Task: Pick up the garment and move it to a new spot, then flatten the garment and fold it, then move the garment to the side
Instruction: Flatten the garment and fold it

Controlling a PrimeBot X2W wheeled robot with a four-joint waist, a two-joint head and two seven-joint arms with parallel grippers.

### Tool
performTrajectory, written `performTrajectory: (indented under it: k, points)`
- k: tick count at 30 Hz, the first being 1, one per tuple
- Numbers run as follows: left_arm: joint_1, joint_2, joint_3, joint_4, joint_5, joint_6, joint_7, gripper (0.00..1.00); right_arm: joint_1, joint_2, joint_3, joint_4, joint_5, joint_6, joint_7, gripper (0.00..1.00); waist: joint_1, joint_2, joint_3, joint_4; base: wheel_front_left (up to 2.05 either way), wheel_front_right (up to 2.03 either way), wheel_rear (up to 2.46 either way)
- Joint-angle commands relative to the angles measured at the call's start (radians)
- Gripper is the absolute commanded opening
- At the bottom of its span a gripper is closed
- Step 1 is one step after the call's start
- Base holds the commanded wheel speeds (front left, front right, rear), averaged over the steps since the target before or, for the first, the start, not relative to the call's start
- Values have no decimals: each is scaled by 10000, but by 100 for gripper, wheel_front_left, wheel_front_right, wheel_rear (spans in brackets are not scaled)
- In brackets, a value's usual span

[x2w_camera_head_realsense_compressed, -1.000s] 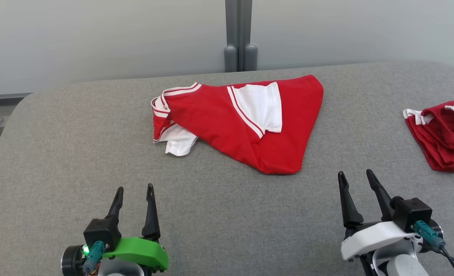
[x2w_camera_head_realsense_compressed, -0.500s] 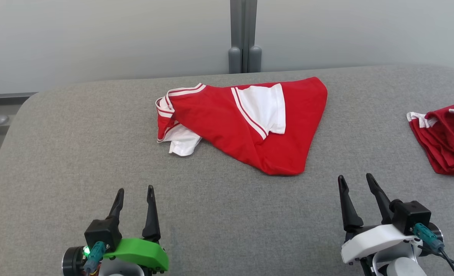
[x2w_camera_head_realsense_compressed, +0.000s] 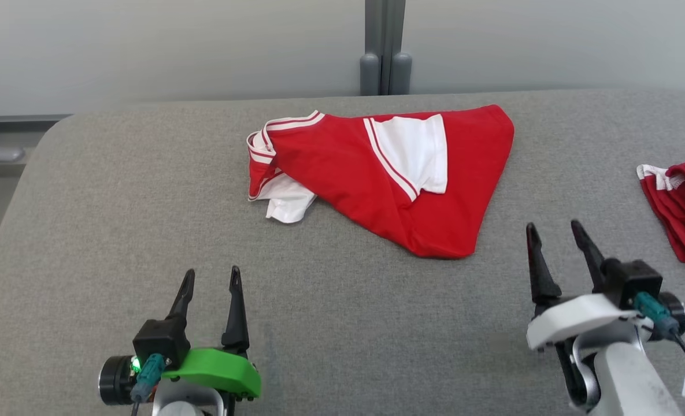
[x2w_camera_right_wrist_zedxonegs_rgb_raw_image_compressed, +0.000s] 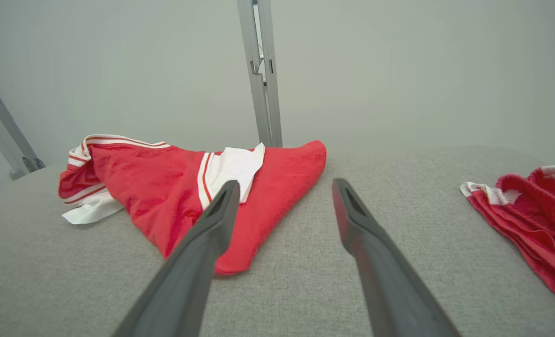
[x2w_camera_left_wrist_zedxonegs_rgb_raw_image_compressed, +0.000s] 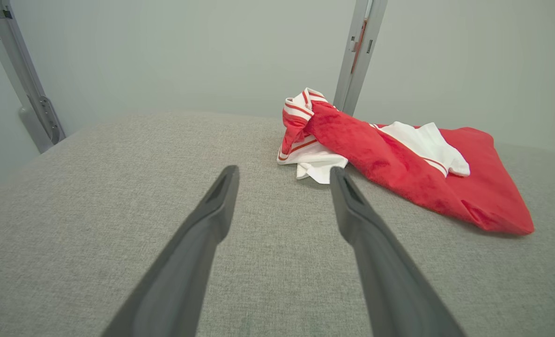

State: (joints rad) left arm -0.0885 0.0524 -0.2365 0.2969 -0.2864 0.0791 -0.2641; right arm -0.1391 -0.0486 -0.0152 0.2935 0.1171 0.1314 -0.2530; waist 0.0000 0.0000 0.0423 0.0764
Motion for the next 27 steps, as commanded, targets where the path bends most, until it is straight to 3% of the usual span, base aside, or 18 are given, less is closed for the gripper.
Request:
performTrajectory:
  k: [1,7,13,20,27]
  points:
    - [-273,6,-50,-122,117,-56,-1,100,-560,-32,-205,106,-320,-14,177,100,0,0,455,342,0,0,0]
    - [-626,-9,-290,-573,123,-44,-1,100,-2721,-236,-738,852,-1038,-14,985,100,0,0,1410,976,0,0,0]
    - [-967,-13,-624,-945,-187,126,-1,100,-4533,-609,-691,2515,-994,-13,1688,100,0,0,2349,1732,0,0,0]
    - [-1182,-15,-831,-1088,-413,257,-1,100,-5647,-782,-449,4532,-590,-13,2165,100,0,0,2877,2234,0,0,0]
    - [-1194,-16,-879,-1134,-490,361,-1,100,-6352,-742,-411,5942,-341,-13,2201,100,0,0,2971,2287,0,0,0]
